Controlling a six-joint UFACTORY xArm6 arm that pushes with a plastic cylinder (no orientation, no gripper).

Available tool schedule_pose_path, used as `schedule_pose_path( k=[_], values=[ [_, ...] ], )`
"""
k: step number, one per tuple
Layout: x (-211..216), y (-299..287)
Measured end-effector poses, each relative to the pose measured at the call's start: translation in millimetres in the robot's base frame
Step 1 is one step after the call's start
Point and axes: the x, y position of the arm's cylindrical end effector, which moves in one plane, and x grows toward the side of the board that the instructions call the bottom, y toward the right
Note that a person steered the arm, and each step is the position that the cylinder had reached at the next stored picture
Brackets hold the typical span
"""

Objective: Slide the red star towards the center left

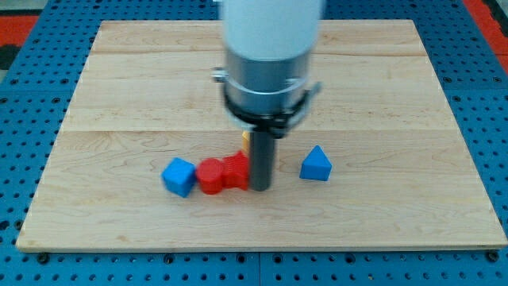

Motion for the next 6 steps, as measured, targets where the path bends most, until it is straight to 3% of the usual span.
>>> schedule_pose_path(
  k=[1,2,4,5,6],
  values=[
    [-16,-37],
    [-59,-97],
    [-31,-100],
    [-89,-164],
    [-72,-149]
  ],
)
